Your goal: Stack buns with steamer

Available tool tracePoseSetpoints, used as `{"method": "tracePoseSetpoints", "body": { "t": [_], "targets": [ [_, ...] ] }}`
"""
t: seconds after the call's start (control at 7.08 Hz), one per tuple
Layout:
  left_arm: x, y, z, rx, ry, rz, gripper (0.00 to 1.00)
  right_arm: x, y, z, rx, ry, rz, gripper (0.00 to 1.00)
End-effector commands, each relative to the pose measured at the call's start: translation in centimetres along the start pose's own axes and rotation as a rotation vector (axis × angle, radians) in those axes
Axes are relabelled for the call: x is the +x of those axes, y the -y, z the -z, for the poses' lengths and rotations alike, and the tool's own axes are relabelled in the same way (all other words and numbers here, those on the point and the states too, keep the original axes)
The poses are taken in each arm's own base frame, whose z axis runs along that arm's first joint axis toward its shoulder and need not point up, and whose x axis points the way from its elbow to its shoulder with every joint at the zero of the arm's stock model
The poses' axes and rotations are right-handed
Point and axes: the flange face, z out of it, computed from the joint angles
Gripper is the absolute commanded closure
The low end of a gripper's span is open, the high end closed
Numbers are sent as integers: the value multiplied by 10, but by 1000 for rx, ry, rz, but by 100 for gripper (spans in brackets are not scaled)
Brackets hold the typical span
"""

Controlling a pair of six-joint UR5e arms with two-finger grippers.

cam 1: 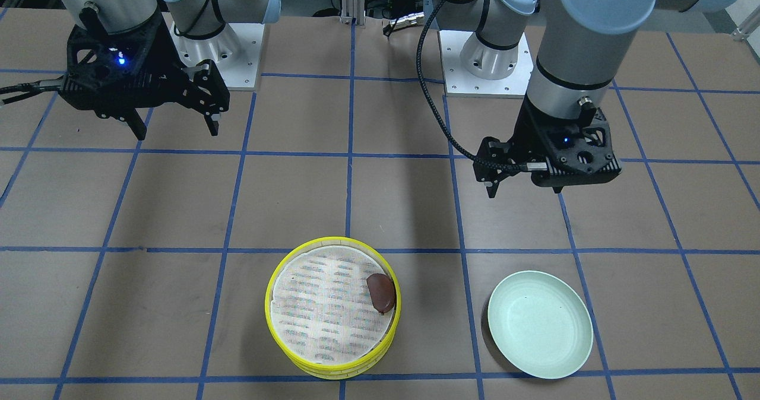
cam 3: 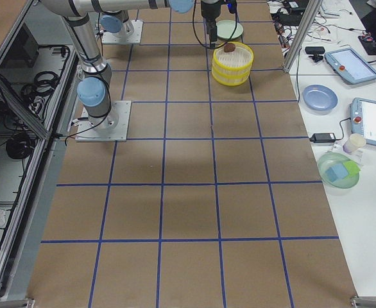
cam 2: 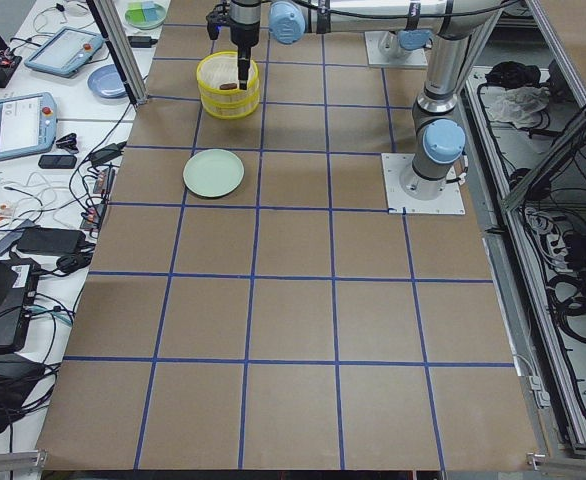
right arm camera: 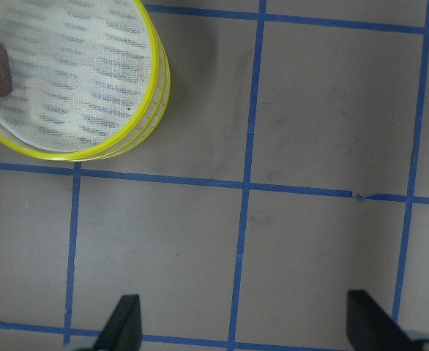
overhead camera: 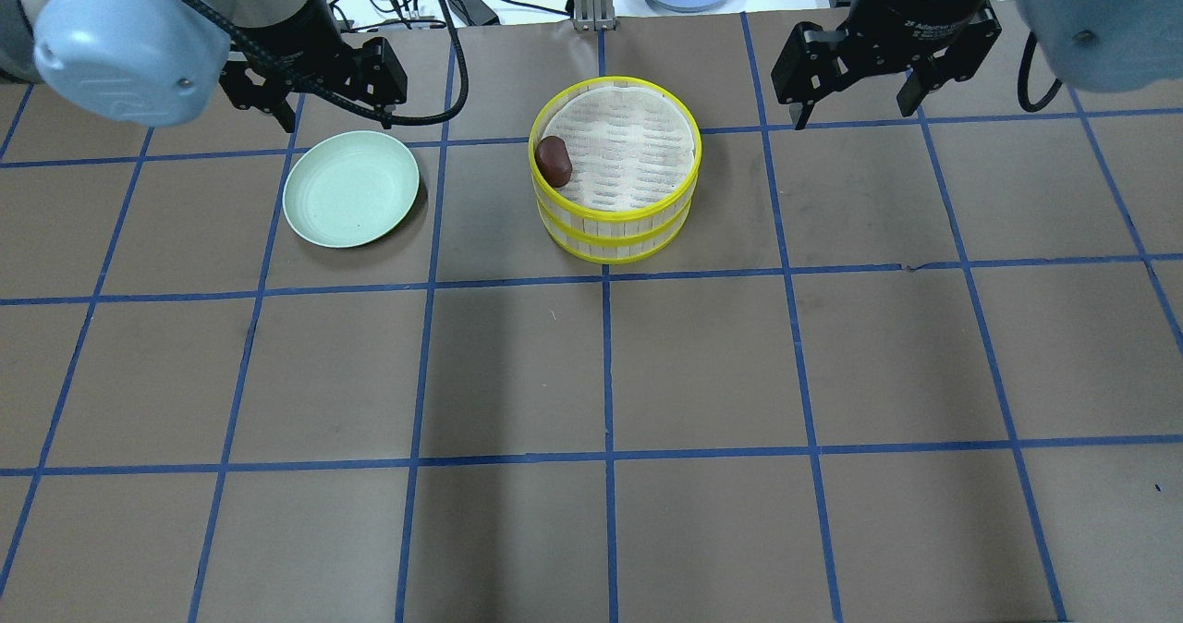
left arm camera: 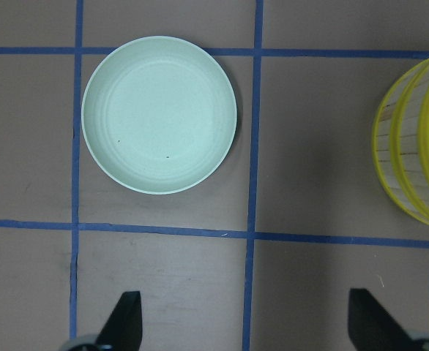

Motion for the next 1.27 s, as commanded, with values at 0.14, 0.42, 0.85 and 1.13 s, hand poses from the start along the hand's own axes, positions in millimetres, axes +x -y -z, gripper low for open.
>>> {"method": "tracePoseSetpoints", "body": {
  "t": [0.14,0.42,0.85,1.13],
  "targets": [
    [-17,-20,29,-7,-19,-5,0,1,0,0,-1,-1,-1,0],
    [-19,-23,27,-14,-20,-1,0,2,0,-1,-1,1,-2,0],
    [-22,-23,23,-22,-19,-9,0,2,0,-1,-2,0,-7,0],
    [-26,-22,20,-26,-20,-2,0,2,1,-1,1,0,-1,0]
  ]
}}
